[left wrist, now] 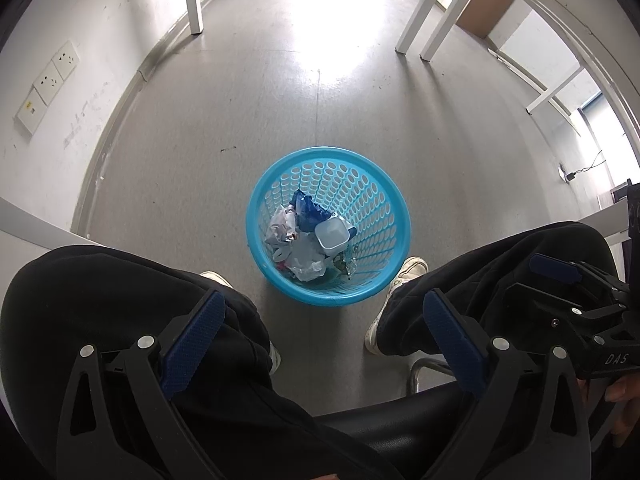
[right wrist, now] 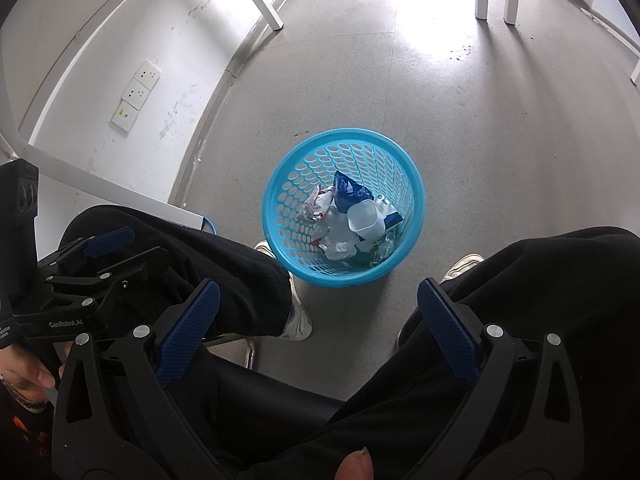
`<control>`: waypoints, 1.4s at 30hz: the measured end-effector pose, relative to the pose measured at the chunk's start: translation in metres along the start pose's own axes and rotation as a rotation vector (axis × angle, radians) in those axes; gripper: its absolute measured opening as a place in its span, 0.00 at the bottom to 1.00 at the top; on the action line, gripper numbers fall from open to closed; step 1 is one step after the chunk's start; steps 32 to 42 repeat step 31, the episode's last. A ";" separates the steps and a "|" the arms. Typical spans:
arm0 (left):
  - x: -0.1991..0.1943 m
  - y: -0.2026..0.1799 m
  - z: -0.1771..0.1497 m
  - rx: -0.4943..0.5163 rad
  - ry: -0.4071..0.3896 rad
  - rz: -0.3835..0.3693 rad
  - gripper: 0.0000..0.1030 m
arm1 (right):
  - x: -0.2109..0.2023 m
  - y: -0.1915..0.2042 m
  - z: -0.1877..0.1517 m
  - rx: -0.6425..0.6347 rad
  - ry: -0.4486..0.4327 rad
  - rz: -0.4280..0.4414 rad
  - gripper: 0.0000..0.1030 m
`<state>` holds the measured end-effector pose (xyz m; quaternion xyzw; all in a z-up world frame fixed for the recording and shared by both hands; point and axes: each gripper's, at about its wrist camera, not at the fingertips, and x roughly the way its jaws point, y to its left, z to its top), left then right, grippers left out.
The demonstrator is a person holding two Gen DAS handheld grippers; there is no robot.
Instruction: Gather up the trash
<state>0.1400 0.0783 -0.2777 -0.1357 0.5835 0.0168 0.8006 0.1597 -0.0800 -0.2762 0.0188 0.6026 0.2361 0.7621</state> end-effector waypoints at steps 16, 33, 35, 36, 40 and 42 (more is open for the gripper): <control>0.002 -0.001 -0.004 0.003 0.004 0.004 0.95 | 0.000 0.000 0.000 0.001 0.001 0.001 0.92; 0.003 -0.002 -0.006 0.003 0.021 -0.007 0.95 | 0.000 -0.001 0.000 0.000 0.002 0.002 0.92; 0.003 -0.002 -0.006 0.003 0.021 -0.007 0.95 | 0.000 -0.001 0.000 0.000 0.002 0.002 0.92; 0.003 -0.002 -0.006 0.003 0.021 -0.007 0.95 | 0.000 -0.001 0.000 0.000 0.002 0.002 0.92; 0.003 -0.002 -0.006 0.003 0.021 -0.007 0.95 | 0.000 -0.001 0.000 0.000 0.002 0.002 0.92; 0.003 -0.002 -0.006 0.003 0.021 -0.007 0.95 | 0.000 -0.001 0.000 0.000 0.002 0.002 0.92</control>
